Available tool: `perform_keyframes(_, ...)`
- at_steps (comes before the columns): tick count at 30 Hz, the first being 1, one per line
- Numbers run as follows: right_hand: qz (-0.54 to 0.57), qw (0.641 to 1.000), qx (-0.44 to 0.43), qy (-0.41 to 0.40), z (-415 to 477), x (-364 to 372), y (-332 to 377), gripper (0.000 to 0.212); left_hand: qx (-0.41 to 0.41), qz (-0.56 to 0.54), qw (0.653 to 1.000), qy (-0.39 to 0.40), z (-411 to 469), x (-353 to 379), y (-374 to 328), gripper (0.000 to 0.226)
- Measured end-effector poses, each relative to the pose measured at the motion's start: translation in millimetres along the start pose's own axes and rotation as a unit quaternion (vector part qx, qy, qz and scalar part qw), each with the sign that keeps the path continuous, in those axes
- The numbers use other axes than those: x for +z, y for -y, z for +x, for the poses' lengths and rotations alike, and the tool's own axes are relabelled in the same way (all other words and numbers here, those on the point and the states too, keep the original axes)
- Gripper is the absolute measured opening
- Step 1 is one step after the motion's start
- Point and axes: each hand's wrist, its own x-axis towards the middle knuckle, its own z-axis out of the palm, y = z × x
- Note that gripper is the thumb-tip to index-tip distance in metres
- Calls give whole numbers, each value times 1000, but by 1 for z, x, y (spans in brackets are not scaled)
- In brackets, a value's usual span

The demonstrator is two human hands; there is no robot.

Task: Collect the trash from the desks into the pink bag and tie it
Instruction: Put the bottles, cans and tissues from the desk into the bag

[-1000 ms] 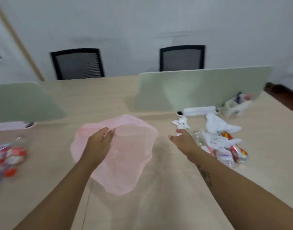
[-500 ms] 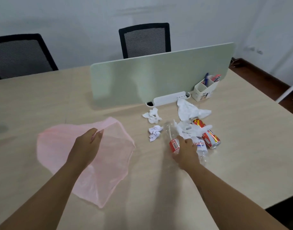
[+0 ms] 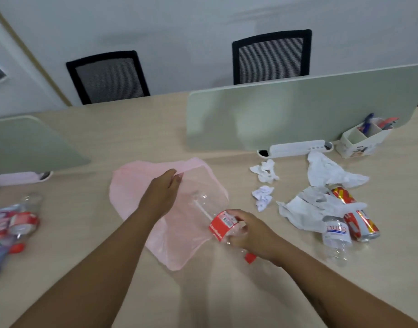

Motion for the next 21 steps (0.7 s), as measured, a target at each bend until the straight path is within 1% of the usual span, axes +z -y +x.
perform_keyframes(3,39,999,-17,6,24,14,15,61,20,-35,999,21,-3,12,-12,29)
perform_keyframes(5,62,998,-14,-30,47,28,26,62,26,-49,998,30,-8,17,-11,26)
perform_keyframes(8,188,980,24,-60,75,41,26,67,22,-47,998,39,-12,22,-11,25)
perform_keyframes(9,185,980,25,-64,78,41,21,66,19,-52,998,38,-12,22,-11,24)
perform_keyframes(11,127,988,18,-81,71,34,2,57,18,-51,998,36,-10,22,-8,23)
perform_keyframes(12,89,991,15,-104,63,24,-8,52,21,-49,998,34,-8,24,-9,23)
perform_keyframes(14,-14,989,13,-148,44,1,-32,42,29,-37,999,23,-4,29,-9,22)
perform_keyframes(15,-84,980,23,-180,29,-15,-45,40,38,-32,998,23,0,36,-11,21)
perform_keyframes(16,-161,963,35,-211,15,-28,-55,38,43,-26,998,24,3,40,-12,21)
perform_keyframes(18,-288,910,66,-290,-20,-57,-78,35,63,-19,997,33,11,56,-23,21)
perform_keyframes(20,-352,856,88,-370,-52,-79,-100,35,86,-17,995,38,17,70,-37,24)
perform_keyframes(21,-364,834,112,-399,-68,-89,-111,38,96,-16,994,42,19,79,-45,25)
